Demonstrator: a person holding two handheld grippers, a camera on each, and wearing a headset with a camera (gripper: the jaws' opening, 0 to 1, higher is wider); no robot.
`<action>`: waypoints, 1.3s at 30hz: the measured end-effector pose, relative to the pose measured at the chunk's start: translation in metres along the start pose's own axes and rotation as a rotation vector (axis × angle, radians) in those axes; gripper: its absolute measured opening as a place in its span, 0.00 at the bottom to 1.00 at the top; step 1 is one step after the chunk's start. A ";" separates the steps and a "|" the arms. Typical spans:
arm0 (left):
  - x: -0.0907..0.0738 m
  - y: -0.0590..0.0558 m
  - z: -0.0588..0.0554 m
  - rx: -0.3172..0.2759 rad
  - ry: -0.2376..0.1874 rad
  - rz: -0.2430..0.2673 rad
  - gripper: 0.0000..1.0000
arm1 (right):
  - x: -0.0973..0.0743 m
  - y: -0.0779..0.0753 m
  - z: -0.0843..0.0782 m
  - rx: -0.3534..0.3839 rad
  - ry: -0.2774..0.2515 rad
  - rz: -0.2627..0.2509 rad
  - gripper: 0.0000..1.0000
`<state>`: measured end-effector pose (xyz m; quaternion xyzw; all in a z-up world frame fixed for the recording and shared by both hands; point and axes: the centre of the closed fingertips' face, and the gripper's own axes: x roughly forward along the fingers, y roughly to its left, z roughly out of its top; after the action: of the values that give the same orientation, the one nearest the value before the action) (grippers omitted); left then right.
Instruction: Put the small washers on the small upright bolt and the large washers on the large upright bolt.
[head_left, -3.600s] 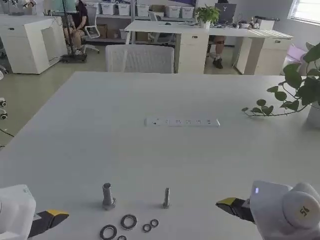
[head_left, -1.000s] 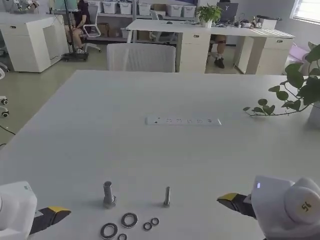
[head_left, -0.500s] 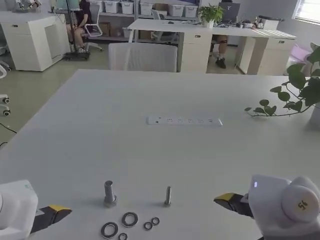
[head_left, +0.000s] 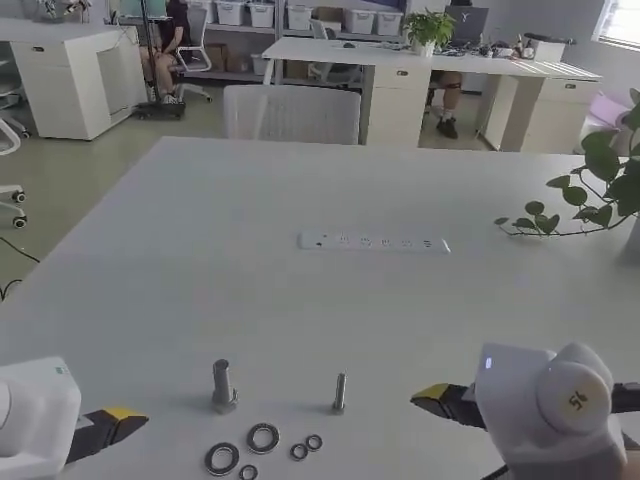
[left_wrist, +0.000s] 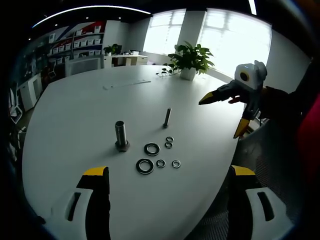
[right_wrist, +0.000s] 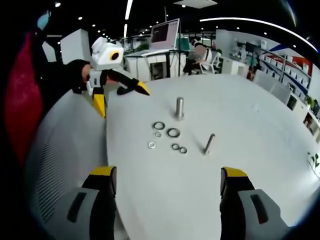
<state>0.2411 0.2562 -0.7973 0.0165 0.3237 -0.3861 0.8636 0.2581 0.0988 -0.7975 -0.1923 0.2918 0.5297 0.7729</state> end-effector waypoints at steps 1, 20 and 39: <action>0.000 0.000 0.000 0.001 0.000 -0.001 1.00 | 0.001 0.000 0.001 -0.003 0.000 0.003 0.86; 0.000 -0.002 0.000 0.000 0.001 -0.002 1.00 | 0.023 0.005 0.011 -0.063 0.037 0.075 0.79; 0.001 -0.004 0.000 0.001 0.008 -0.005 1.00 | 0.049 -0.008 0.012 -0.120 0.086 0.112 0.66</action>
<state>0.2387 0.2524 -0.7974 0.0175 0.3270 -0.3883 0.8614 0.2812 0.1378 -0.8209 -0.2441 0.3028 0.5797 0.7160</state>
